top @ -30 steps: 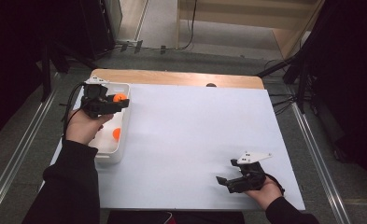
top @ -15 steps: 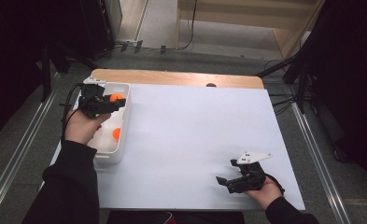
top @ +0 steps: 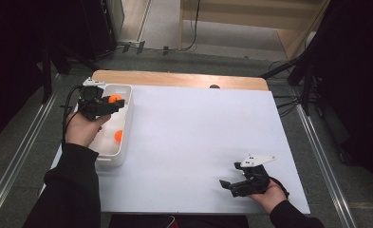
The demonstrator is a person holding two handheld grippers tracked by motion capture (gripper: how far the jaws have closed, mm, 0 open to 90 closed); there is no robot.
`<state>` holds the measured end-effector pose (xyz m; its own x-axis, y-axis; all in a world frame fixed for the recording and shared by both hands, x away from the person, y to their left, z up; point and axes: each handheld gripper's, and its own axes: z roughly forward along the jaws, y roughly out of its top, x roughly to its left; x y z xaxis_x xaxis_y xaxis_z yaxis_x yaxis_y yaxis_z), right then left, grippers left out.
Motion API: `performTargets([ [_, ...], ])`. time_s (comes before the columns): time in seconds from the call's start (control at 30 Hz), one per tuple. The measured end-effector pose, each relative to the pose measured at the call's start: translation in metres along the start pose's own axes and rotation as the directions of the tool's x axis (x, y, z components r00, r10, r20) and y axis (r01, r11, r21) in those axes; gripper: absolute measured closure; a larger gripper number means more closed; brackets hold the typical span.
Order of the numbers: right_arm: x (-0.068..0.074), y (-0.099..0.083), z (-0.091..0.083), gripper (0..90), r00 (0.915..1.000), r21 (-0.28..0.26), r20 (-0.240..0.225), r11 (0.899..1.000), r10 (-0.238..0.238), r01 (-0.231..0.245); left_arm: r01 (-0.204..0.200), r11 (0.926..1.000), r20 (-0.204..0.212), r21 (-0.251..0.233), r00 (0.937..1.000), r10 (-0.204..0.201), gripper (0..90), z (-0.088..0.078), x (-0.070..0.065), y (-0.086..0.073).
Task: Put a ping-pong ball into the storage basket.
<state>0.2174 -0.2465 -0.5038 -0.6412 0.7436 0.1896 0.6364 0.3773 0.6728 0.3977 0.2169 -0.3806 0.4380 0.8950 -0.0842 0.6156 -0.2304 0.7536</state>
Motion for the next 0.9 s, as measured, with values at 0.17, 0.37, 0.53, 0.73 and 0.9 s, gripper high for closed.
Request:
performTargets([
  [0.17,0.000,0.000,0.000,7.8,1.0000,0.000,0.001,1.000,-0.001,0.001,0.014,0.9999,-0.015,0.004,0.9998,-0.014,49.8,0.003,0.002,-0.002],
  [0.37,0.000,0.000,0.000,7.8,1.0000,0.001,0.001,1.000,0.000,0.000,0.014,0.9998,-0.030,0.013,0.9995,-0.013,49.8,0.008,0.003,-0.004],
  [0.53,0.000,0.000,0.000,7.8,1.0000,0.001,0.002,1.000,-0.001,0.001,0.013,0.9998,-0.042,0.015,0.9991,-0.012,49.8,0.011,0.003,-0.006],
  [0.73,0.000,0.000,0.001,7.8,1.0000,0.001,0.004,1.000,-0.005,0.005,0.016,0.9998,-0.053,0.013,0.9985,-0.015,49.8,0.015,0.004,-0.009],
  [0.9,0.001,0.000,0.001,7.8,1.0000,0.003,0.004,1.000,-0.002,0.002,0.020,0.9997,-0.064,0.016,0.9978,-0.019,49.8,0.018,0.006,-0.011],
])
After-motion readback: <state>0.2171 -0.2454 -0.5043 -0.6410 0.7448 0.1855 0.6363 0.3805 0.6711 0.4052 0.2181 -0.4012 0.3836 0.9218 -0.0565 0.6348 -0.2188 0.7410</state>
